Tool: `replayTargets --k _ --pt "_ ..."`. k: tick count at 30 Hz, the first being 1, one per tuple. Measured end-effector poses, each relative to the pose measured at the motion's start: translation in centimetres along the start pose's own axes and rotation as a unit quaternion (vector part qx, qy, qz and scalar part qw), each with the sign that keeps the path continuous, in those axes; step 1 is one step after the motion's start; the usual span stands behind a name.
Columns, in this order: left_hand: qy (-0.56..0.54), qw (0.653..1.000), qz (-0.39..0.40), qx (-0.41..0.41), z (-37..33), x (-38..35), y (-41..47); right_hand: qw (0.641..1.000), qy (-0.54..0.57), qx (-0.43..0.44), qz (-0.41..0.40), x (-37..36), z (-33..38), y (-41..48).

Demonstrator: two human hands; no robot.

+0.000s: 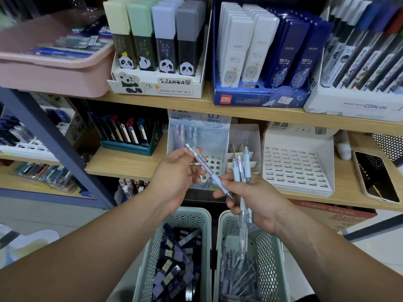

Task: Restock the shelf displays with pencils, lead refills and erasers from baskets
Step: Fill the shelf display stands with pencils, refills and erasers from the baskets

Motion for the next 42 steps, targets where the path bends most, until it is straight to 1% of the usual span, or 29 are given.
replayTargets --k 4,10,14,16,18,21,23,27,32,35,39,42 --pt "-0.011 1.0 -0.016 0.005 0.1 0.4 0.1 0.999 -0.017 0.028 -0.016 0.3 0.4 0.2" --pt "0.08 0.995 -0.067 0.004 -0.1 2.0 0.4 0.997 -0.061 0.039 -0.023 0.1 0.2 0.4" --pt "0.101 0.992 -0.075 -0.029 -1.7 2.4 0.5 0.996 -0.076 0.039 -0.035 0.4 0.0 0.6" --pt "0.111 0.988 -0.093 -0.057 -3.0 3.0 0.4 0.996 -0.07 0.037 -0.05 1.0 -0.1 0.9" --pt "0.159 0.974 -0.119 -0.109 -4.9 3.9 0.3 0.995 -0.066 0.037 -0.064 1.6 -0.1 1.0" --pt "0.246 0.937 -0.145 -0.199 -7.5 4.6 -0.1 0.995 -0.061 0.043 -0.069 2.0 0.0 1.1" --pt "0.274 0.921 -0.155 -0.228 -8.1 5.0 0.0 0.995 -0.065 0.045 -0.066 2.0 0.0 1.0" --pt "0.304 0.907 -0.163 -0.241 -7.5 4.8 0.5 0.994 -0.072 0.047 -0.069 2.1 0.0 1.2" --pt "0.294 0.896 -0.204 -0.264 -8.2 4.6 0.9 0.994 -0.072 0.051 -0.07 2.3 0.1 1.3" --pt "0.303 0.886 -0.215 -0.277 -8.6 4.5 1.3 0.994 -0.066 0.054 -0.069 2.7 0.1 1.2" --pt "0.341 0.863 -0.213 -0.305 -9.0 3.7 1.5 0.993 -0.067 0.055 -0.074 3.4 0.1 1.2" --pt "0.404 0.832 -0.206 -0.32 -9.0 3.1 1.9 0.993 -0.067 0.059 -0.078 3.8 0.2 1.2"
Point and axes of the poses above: each hand's wrist, its own y-axis towards the middle knuckle, its own x-axis out of the back of the hand, z = x × y, the point moved 9 cm from there along y, towards the middle knuckle, and after that the axes turned 5 degrees about z, right-handed, at the moved point
